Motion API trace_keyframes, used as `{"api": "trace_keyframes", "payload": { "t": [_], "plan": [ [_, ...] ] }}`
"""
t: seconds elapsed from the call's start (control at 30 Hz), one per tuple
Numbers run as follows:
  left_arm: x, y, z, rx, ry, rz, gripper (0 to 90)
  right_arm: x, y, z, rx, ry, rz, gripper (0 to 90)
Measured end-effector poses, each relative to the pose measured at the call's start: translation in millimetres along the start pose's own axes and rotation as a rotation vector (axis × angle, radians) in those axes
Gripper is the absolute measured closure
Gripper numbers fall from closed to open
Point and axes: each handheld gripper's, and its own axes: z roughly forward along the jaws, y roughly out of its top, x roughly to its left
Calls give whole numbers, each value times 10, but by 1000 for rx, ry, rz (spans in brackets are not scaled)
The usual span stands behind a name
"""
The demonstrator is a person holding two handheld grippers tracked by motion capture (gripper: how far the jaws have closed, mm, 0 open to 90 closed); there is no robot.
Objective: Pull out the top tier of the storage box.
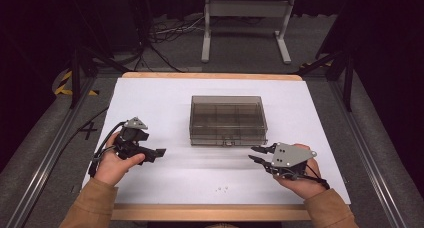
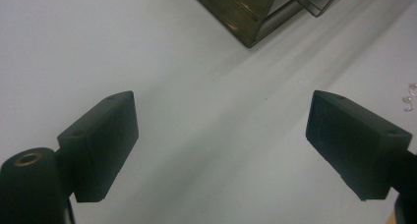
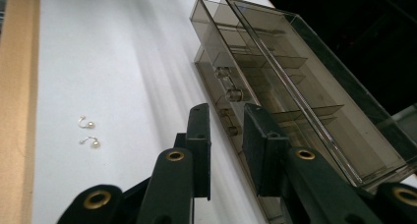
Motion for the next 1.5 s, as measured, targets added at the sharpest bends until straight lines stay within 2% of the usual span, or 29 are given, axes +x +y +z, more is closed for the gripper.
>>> {"api": "trace_keyframes", "payload": {
  "t": [0.2,0.33,0.5,0.63,0.83,0.93,1.03,1.13,1.33,1.5],
  "plan": [
    [5,0,-10,3,0,-3,130,-74,49,-17,9,47,23,724],
    [8,1,-17,6,-1,-1,130,-162,90,-5,26,116,66,678],
    [11,-2,-19,0,-4,-3,131,-239,117,-18,31,149,108,686],
    [8,0,-21,2,-3,-2,130,-294,158,-29,55,164,113,690],
    [3,-8,-21,0,-3,-3,132,-366,195,-60,54,168,128,696],
    [-6,-3,-27,4,-6,2,133,-464,214,-67,66,186,151,709],
    [-11,-6,-27,4,-5,0,133,-501,224,-67,76,203,161,719],
    [-4,-21,-36,1,-3,1,134,-560,264,-50,113,213,160,724],
    [-6,-46,-58,3,1,-1,134,-630,314,0,144,236,163,714],
    [6,-65,-85,-6,7,-6,134,-697,344,65,178,237,162,696]
  ]
}}
